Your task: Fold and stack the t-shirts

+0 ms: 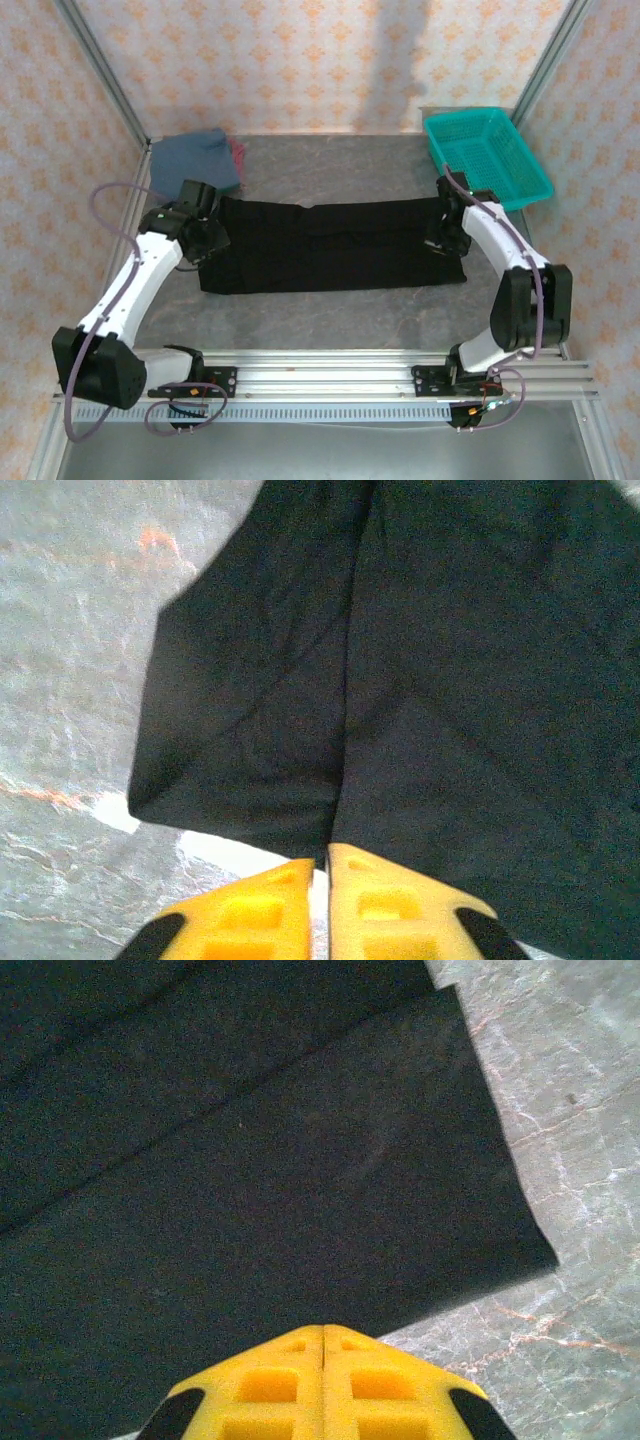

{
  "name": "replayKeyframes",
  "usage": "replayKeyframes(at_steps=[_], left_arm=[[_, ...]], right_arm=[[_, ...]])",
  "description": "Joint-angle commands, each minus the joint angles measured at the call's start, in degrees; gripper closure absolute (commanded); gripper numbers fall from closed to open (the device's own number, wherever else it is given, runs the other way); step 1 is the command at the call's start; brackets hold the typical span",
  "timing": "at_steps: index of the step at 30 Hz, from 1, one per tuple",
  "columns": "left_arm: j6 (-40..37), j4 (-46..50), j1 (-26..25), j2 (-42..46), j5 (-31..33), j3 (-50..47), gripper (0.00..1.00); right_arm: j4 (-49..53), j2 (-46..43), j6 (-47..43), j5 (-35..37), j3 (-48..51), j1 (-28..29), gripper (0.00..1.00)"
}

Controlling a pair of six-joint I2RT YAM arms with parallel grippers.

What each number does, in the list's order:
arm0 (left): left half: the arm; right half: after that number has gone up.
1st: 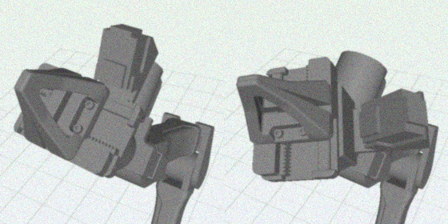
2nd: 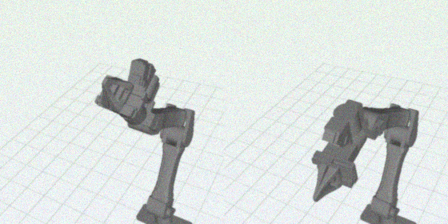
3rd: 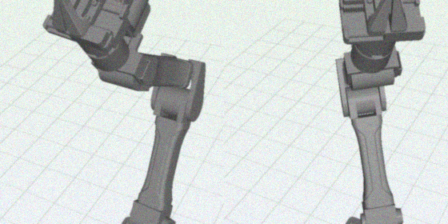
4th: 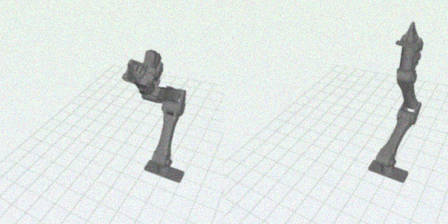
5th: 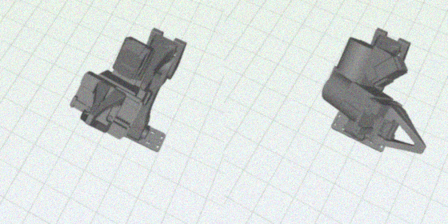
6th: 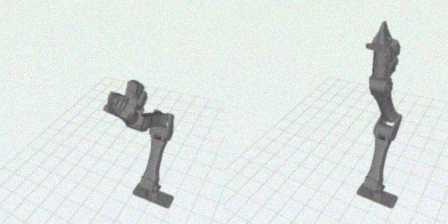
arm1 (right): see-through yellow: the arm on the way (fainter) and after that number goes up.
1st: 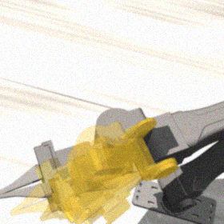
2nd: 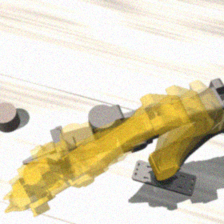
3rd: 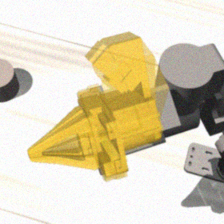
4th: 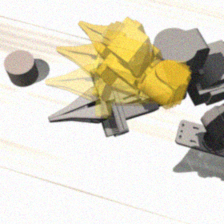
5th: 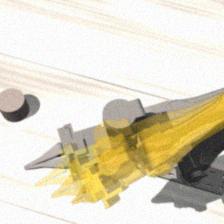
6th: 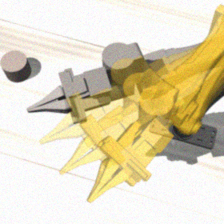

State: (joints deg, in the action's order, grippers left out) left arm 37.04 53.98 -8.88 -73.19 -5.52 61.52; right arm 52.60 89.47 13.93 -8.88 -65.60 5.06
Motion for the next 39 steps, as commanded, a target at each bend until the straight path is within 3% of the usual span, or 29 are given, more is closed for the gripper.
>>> replayKeyframes(at_steps=[1, 13, 22, 28, 33, 39], left_arm=[[2.4, -5.2, -1.2, -5.6, 0.1, -2.0, 0.95], [0.4, -11.9, -3.0, -37.8, -1.3, 8.8, 0.99], [-6.1, -2.9, -3.1, -55.2, 1.0, 34.6, 0.99], [-11.6, 5.6, -3.6, -70.1, 1.4, 61.1, 0.98], [-15.1, 16.0, -4.7, -86.6, 1.3, 90.3, 0.98], [-10.4, 3.6, -4.9, -90.4, -8.0, 92.0, 0.94]], right_arm=[[-3.8, 3.5, -0.3, 0.5, 1.9, -0.1, 1.00], [-10.7, 11.5, 5.0, 2.9, 8.5, 4.3, 1.00], [-5.9, 7.2, 11.4, 1.3, 12.3, 13.8, 1.00], [-8.4, 0.7, 27.9, -6.3, 17.2, 24.8, 1.00], [-25.2, 0.4, 48.8, -11.7, 23.0, 37.2, 1.00], [-36.1, 10.3, 62.0, -12.4, 14.8, 48.8, 1.00]])
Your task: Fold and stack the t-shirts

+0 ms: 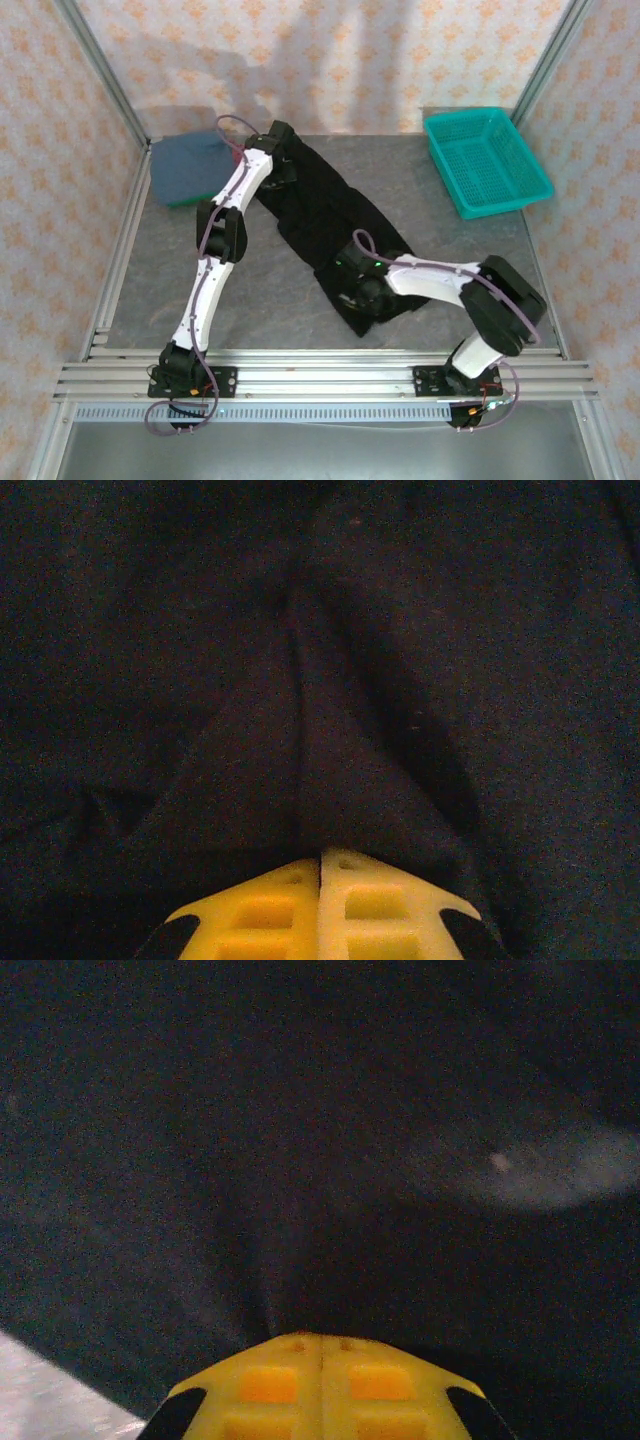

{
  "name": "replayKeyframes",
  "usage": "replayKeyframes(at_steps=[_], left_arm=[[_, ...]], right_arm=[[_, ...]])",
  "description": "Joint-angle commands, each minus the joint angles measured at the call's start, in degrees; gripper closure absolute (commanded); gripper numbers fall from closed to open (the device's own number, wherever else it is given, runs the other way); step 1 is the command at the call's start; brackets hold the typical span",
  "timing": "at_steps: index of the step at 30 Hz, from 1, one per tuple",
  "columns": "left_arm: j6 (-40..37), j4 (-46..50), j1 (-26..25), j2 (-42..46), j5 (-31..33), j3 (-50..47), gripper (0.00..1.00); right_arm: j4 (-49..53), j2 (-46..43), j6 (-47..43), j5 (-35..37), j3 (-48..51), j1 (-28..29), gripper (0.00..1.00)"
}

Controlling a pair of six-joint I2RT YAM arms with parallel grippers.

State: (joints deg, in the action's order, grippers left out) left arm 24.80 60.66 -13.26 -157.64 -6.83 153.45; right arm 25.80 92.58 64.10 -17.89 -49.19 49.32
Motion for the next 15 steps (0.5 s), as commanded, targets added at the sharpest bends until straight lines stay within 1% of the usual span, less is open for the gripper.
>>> replayKeyframes(at_steps=[1, 4, 6, 8, 11, 14, 15], left_arm=[[3.4, -5.0, -0.5, -7.1, -8.7, 1.0, 0.93], [9.4, -10.8, -0.5, -11.6, -13.8, 6.6, 0.91], [12.9, -17.3, -0.7, -13.2, -17.2, 7.3, 0.88], [16.4, -23.3, -1.1, -14.1, -19.0, 7.4, 0.87], [19.4, -29.6, -2.1, -14.9, -20.5, 7.7, 0.84], [22.0, -32.0, -2.1, -15.2, -21.8, 8.9, 0.83], [23.0, -32.7, -1.8, -14.8, -22.5, 9.0, 0.82]], right_arm=[[-10.6, 8.6, 13.9, -3.0, -3.3, 5.9, 1.00], [-15.7, 12.6, 20.0, -1.8, -7.9, 9.8, 1.00], [-16.4, 14.8, 21.9, -1.0, -10.4, 11.6, 1.00], [-15.1, 16.2, 22.5, -0.3, -12.3, 12.9, 1.00], [-16.2, 16.8, 23.1, -0.3, -11.9, 13.4, 1.00], [-16.0, 14.7, 21.7, 1.0, -11.2, 13.2, 1.00], [-15.0, 13.8, 20.6, 1.3, -11.6, 13.1, 0.97]])
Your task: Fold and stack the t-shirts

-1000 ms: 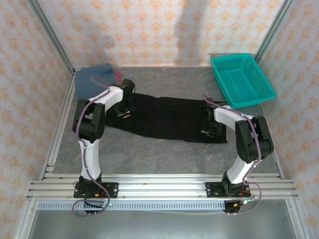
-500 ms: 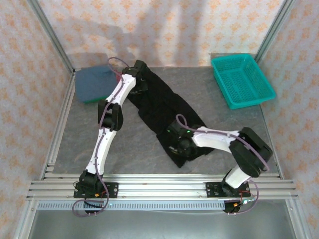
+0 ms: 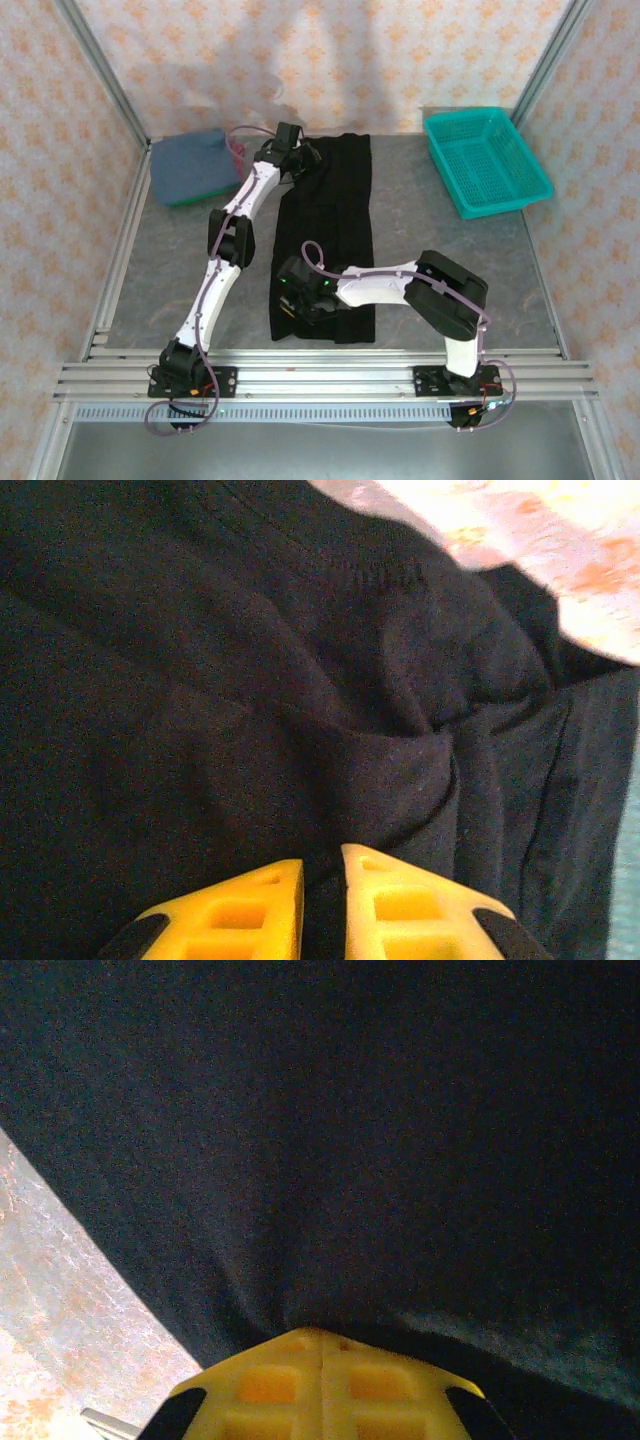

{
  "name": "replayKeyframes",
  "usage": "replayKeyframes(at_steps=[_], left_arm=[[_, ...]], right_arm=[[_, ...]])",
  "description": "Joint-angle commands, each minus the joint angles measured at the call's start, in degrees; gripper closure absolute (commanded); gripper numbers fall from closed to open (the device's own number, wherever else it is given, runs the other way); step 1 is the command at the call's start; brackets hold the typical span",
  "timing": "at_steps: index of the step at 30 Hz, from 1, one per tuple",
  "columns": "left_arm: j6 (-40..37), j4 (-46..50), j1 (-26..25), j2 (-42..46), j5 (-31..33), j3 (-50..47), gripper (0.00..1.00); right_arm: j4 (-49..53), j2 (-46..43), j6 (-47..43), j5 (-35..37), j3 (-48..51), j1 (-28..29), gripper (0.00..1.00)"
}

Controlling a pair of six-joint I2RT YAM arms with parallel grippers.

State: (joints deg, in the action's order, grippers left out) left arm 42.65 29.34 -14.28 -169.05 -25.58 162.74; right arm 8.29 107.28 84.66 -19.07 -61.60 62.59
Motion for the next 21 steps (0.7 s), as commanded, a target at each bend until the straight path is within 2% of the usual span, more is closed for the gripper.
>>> replayKeyframes(at_steps=[1, 4, 6, 7, 10, 13, 15, 18, 21], left_arm=[[6.1, -2.4, -0.5, -2.4, -4.9, -0.2, 0.78], [8.6, -5.1, 0.8, 3.3, -7.5, -0.1, 0.48], [8.4, -5.7, 1.3, 9.5, -8.1, -0.1, 0.26], [7.7, -5.5, 1.6, 12.4, -8.2, -0.1, 0.22], [2.7, 0.5, 2.7, 23.1, -8.0, -0.3, 0.16], [-4.4, 13.6, 4.6, 33.2, -8.6, -1.8, 0.10], [-8.9, 22.4, 5.4, 40.3, -8.9, -6.3, 0.08], [-15.3, 31.4, 5.2, 54.2, -7.3, -21.1, 0.09], [-16.6, 29.7, 4.2, 72.2, -6.6, -47.2, 0.10]], right_arm=[[3.9, -1.8, -1.6, 2.7, -0.3, -0.4, 0.91], [9.3, -6.0, -6.8, 3.3, -3.2, -1.3, 0.65], [14.7, -11.0, -11.1, 4.3, -5.1, -2.3, 0.57], [17.7, -13.5, -13.3, 5.0, -6.0, -2.9, 0.52], [29.7, -23.1, -21.2, 6.6, -8.6, -5.5, 0.37], [41.1, -34.5, -27.8, 9.7, -8.9, -8.8, 0.25], [47.1, -42.1, -30.4, 10.1, -7.3, -11.9, 0.22], [51.4, -52.5, -33.5, 6.2, -2.5, -17.7, 0.22], [50.4, -58.1, -35.2, 0.0, 4.2, -20.4, 0.23]])
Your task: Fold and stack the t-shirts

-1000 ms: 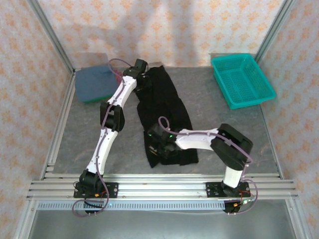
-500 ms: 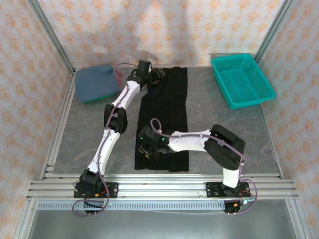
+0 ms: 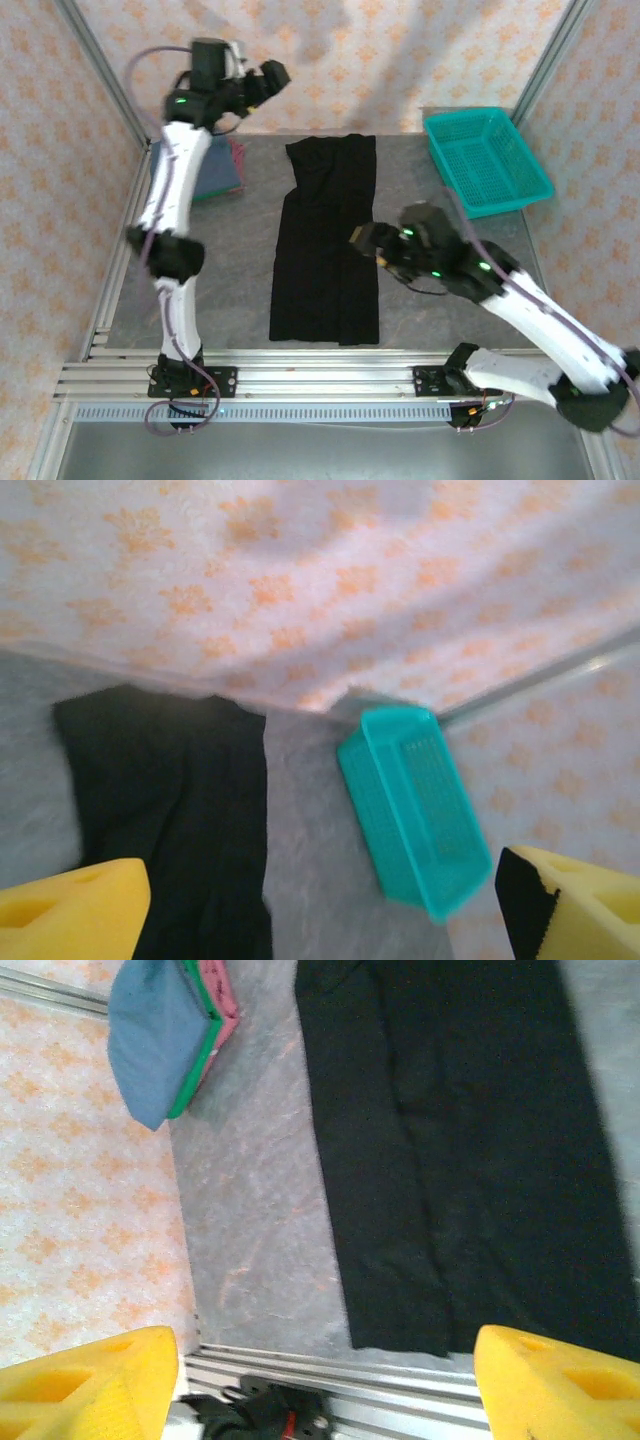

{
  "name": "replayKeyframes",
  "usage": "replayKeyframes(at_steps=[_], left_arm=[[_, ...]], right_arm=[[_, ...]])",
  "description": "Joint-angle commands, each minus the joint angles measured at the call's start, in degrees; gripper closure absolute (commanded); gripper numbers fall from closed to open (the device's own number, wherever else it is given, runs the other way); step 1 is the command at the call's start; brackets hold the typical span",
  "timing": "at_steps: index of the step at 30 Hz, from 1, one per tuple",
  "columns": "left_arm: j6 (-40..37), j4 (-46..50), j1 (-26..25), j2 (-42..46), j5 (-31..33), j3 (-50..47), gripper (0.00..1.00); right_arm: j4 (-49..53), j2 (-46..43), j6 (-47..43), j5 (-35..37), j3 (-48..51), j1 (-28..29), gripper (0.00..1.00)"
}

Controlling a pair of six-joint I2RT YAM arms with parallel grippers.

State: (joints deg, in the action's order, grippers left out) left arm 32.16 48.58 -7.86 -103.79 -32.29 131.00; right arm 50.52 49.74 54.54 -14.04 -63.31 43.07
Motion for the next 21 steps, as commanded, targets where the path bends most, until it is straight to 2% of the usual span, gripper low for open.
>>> replayKeyframes(at_steps=[1, 3, 6, 8, 11, 16, 21], left_arm=[[-5.8, 10.0, -2.7, 12.5, 1.1, -24.3, 0.10], [-4.2, 10.0, -3.6, 21.7, 0.9, -39.8, 0.12], [-1.0, 9.2, -7.5, 31.5, 1.6, -57.7, 0.15], [3.7, 6.3, -10.7, 37.8, 1.7, -69.7, 0.18], [9.3, 2.5, -13.2, 45.7, 3.4, -83.7, 0.22], [18.7, -8.0, -17.9, 53.3, 1.1, -99.3, 0.27], [21.5, -12.6, -19.9, 54.4, 1.2, -104.2, 0.29]], right_arm=[[6.5, -1.1, -5.3, -7.6, 8.7, -0.9, 0.24], [1.0, -0.8, -5.4, -13.3, 14.5, -0.9, 0.27], [-3.4, -0.3, -5.0, -15.5, 21.4, -0.6, 0.31], [-6.6, 0.6, -4.4, -17.1, 25.4, 0.0, 0.33], [-11.0, 2.7, -3.0, -17.1, 29.4, 2.4, 0.35], [-16.1, 6.8, -1.6, -15.7, 33.1, 5.2, 0.37], [-22.0, 8.3, 0.3, -15.4, 36.8, 5.4, 0.39]])
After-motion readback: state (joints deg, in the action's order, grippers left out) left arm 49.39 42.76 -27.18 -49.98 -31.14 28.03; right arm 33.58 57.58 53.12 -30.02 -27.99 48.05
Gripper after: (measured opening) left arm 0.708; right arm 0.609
